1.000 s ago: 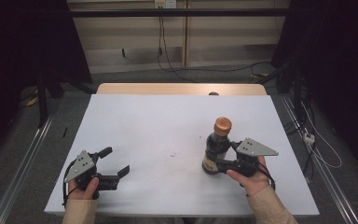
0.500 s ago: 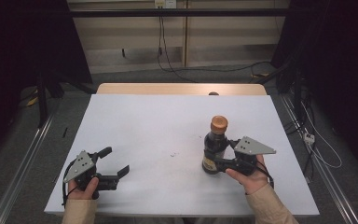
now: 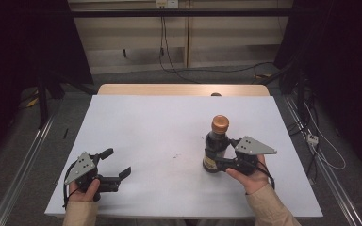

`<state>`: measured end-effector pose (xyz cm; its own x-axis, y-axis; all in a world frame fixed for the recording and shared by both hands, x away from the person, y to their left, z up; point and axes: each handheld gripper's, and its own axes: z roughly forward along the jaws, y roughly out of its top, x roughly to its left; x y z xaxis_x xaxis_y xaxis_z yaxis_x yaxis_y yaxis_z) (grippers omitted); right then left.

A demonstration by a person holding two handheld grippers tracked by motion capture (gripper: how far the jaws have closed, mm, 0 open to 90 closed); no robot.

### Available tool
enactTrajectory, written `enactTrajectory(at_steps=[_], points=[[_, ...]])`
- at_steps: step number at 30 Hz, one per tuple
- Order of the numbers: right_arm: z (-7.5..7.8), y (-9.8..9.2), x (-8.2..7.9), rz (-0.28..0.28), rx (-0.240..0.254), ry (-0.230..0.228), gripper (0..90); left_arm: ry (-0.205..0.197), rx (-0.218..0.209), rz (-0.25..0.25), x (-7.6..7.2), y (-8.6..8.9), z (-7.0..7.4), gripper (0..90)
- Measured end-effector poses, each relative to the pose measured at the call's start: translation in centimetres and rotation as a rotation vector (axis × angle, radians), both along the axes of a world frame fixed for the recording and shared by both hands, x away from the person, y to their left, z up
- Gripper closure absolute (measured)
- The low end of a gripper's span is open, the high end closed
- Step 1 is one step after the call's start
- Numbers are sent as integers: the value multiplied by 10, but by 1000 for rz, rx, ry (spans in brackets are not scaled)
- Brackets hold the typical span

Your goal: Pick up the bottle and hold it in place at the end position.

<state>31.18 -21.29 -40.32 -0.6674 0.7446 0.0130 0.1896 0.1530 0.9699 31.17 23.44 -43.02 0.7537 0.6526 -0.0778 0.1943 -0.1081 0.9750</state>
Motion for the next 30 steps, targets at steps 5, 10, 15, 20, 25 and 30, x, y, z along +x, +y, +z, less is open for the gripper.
enactTrajectory(at_steps=[5, 10, 15, 20, 25, 30], points=[[5, 3, 2, 1, 14, -6, 310, -1, -2, 0, 0, 0, 0, 38], [9, 6, 7, -1, 27, -13, 309, 3, -2, -3, 0, -1, 0, 38], [9, 10, 14, -1, 26, -5, 309, 1, -2, -1, 0, 0, 0, 38], [10, 14, 19, -3, 23, -8, 309, 0, -3, -5, 0, 0, 0, 38], [12, 20, 26, -5, 31, -8, 309, 1, 4, -9, 0, -1, 0, 38], [13, 25, 32, -3, 28, -14, 310, 5, -7, -6, 0, -1, 0, 38]])
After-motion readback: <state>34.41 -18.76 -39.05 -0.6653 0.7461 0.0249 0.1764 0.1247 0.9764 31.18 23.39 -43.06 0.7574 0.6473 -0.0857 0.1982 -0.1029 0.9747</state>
